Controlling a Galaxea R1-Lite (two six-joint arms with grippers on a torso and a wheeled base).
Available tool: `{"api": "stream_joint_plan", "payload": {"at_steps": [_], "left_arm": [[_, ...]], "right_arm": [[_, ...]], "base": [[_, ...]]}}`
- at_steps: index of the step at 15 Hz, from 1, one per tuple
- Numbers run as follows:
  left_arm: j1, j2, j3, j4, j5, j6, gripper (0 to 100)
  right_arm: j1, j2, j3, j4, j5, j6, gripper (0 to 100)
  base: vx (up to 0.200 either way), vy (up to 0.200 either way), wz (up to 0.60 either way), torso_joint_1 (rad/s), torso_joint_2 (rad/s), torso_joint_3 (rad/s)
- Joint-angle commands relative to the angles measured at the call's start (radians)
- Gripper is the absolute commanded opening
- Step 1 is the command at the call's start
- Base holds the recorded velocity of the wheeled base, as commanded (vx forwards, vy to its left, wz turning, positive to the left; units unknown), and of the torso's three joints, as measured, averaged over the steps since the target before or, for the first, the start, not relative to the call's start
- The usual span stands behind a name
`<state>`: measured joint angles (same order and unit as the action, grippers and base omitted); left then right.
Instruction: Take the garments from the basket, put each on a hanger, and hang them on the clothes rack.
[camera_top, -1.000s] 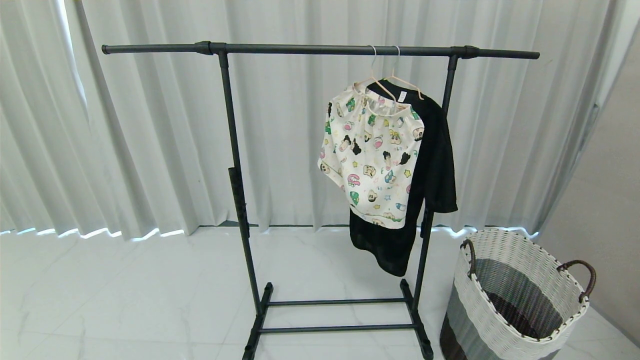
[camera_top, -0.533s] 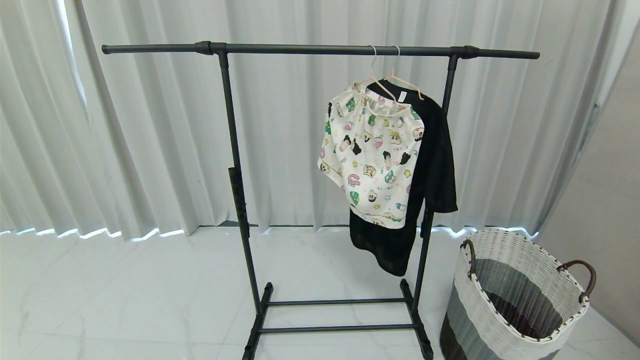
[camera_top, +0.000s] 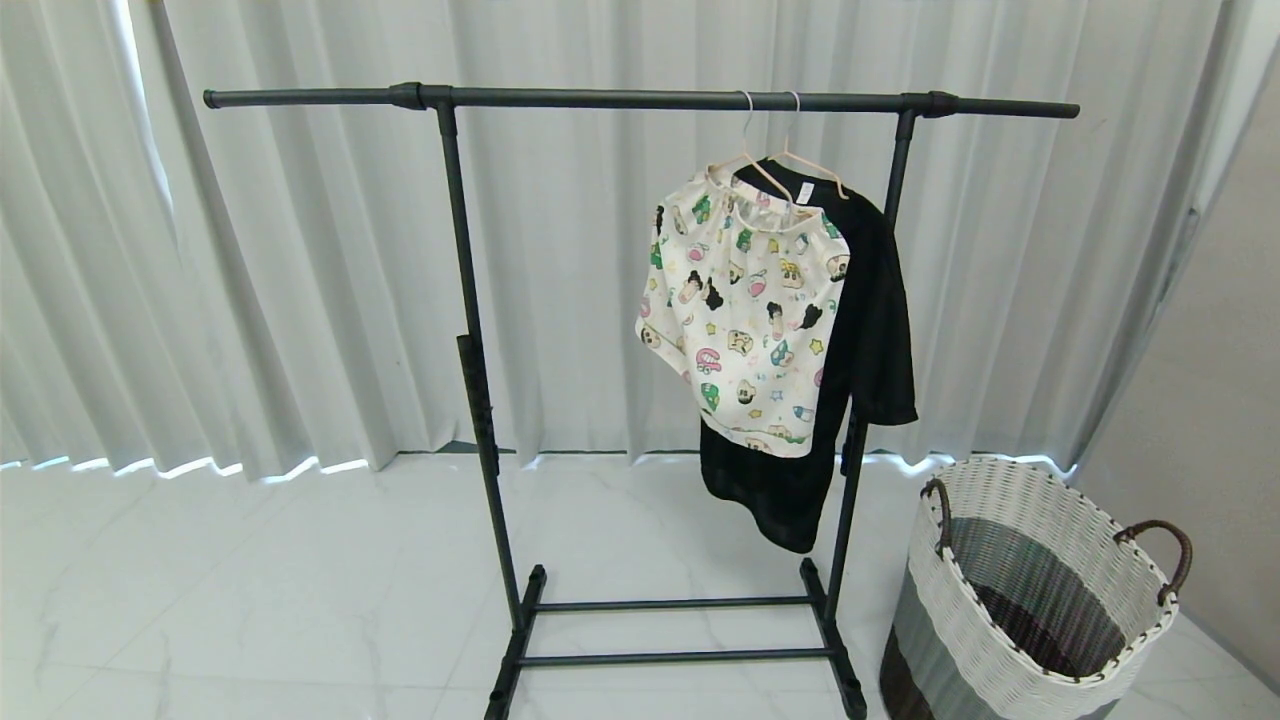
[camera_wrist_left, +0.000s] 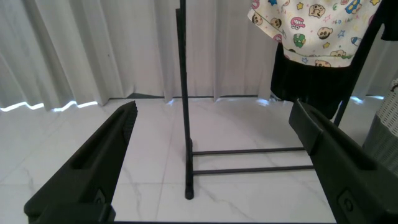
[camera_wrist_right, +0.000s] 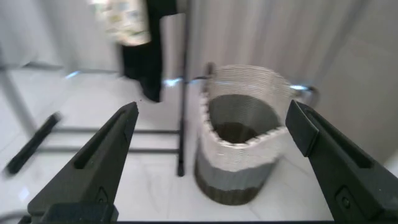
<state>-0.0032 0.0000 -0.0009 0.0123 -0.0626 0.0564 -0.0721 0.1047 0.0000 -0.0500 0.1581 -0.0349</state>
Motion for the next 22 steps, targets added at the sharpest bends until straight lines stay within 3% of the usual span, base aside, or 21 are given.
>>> {"api": "stream_joint_plan", "payload": {"at_steps": [1,2,4,7,8,10,14,22], "left_arm": [[0.0,0.0,-0.001,0.0,0.0,0.0,100],[0.0,0.0,0.001,0.0,0.0,0.0,100],[0.0,0.0,-0.001,0.0,0.0,0.0,100],[0.0,0.0,-0.001,0.0,0.0,-0.001,100],[0.0,0.0,-0.001,0.0,0.0,-0.001,100],[0.0,0.0,0.001,0.0,0.0,-0.001,100],[0.0,0.0,-0.001,0.0,0.0,-0.001,100],[0.0,0.0,0.001,0.0,0.0,-0.001,100]], "right_arm": [[0.095,-0.013,0.0,0.001,-0.003,-0.016,100],[0.057,-0.057,0.0,-0.001,-0.009,-0.011,100],[0.077,-0.105,0.0,0.012,-0.196,-0.01,100],[0.075,-0.102,0.0,0.044,-0.256,0.084,100],[0.077,-0.1,-0.002,0.048,-0.252,0.095,100],[0.078,-0.103,-0.002,0.058,-0.216,0.004,100],[0.078,-0.103,-0.002,0.058,-0.21,0.09,100],[0.078,-0.105,-0.002,0.058,-0.21,0.09,100]], "base": [[0.0,0.0,0.0,0.0,0.0,0.0],[0.0,0.0,0.0,0.0,0.0,0.0],[0.0,0.0,0.0,0.0,0.0,0.0],[0.0,0.0,0.0,0.0,0.0,0.0],[0.0,0.0,0.0,0.0,0.0,0.0],[0.0,0.0,0.0,0.0,0.0,0.0],[0.0,0.0,0.0,0.0,0.0,0.0],[0.0,0.0,0.0,0.0,0.0,0.0]]}}
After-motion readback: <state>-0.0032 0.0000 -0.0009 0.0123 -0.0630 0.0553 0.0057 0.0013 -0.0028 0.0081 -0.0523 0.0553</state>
